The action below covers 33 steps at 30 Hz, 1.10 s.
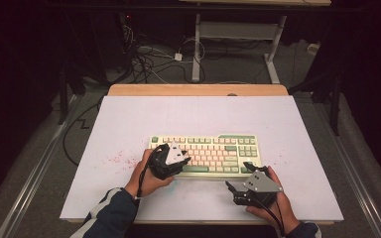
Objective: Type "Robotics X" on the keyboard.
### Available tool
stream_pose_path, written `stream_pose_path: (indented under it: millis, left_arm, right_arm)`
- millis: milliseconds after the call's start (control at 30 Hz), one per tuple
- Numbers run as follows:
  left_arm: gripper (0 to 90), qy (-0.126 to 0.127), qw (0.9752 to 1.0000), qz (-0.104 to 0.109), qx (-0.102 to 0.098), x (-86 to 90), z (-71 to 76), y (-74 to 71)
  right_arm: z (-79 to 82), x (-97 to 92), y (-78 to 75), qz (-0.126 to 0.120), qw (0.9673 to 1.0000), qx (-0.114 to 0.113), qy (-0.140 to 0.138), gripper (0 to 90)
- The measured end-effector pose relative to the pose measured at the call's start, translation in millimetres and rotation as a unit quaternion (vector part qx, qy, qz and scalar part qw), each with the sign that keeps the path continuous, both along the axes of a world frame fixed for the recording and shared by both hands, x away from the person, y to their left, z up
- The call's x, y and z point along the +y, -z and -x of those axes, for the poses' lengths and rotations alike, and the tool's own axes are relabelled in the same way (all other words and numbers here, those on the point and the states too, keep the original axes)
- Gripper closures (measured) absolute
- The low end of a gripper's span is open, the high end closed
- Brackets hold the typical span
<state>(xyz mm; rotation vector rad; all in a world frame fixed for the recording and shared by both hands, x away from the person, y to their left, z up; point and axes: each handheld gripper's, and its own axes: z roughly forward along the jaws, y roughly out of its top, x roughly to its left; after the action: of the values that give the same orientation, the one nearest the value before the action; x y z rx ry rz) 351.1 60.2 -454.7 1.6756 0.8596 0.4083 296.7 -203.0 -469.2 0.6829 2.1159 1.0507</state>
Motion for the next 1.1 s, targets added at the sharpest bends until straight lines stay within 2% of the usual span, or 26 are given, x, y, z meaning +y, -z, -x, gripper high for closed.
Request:
stream_pose_path:
  millis: [67,300,400,500,600,833,900,1100]
  left_arm:
    - [60.2,0.001,1.0000,0.007,-0.004,4.9,1.7,-1.6]
    - [36.2,-0.009,0.9991,-0.006,-0.042,17.6,11.3,0.0]
    - [29.9,-0.013,0.9988,0.002,-0.046,22.2,13.8,-0.1]
    - [25.1,-0.018,0.9981,0.006,-0.059,25.9,15.8,0.3]
    - [23.0,-0.017,0.9978,0.008,-0.063,29.7,18.6,0.3]
    - [21.8,-0.018,0.9954,0.003,-0.094,42.0,27.6,3.2]
    - [21.7,-0.022,0.9953,0.007,-0.094,46.7,28.7,4.5]
    - [21.0,-0.033,0.9951,-0.003,-0.094,59.4,33.3,12.8]
  right_arm:
    - [-0.3,-0.1,0.1,-0.001,1.0000,0.001,0.001,18.9]
    - [-1.3,-1.7,0.2,-0.001,1.0000,0.001,0.004,19.0]
    - [-1.5,-2.5,-0.1,-0.003,1.0000,0.002,0.006,19.1]
    - [-1.7,-2.9,-0.1,-0.003,1.0000,0.002,0.006,19.1]
    - [-2.0,-3.2,0.0,-0.002,1.0000,0.002,0.007,19.1]
    - [-2.8,-3.7,0.2,-0.003,1.0000,0.003,0.008,19.2]
    - [-2.9,-3.5,0.4,-0.003,0.9999,0.005,0.009,19.3]
    - [-4.1,-4.4,0.3,-0.007,0.9999,0.009,0.009,19.3]
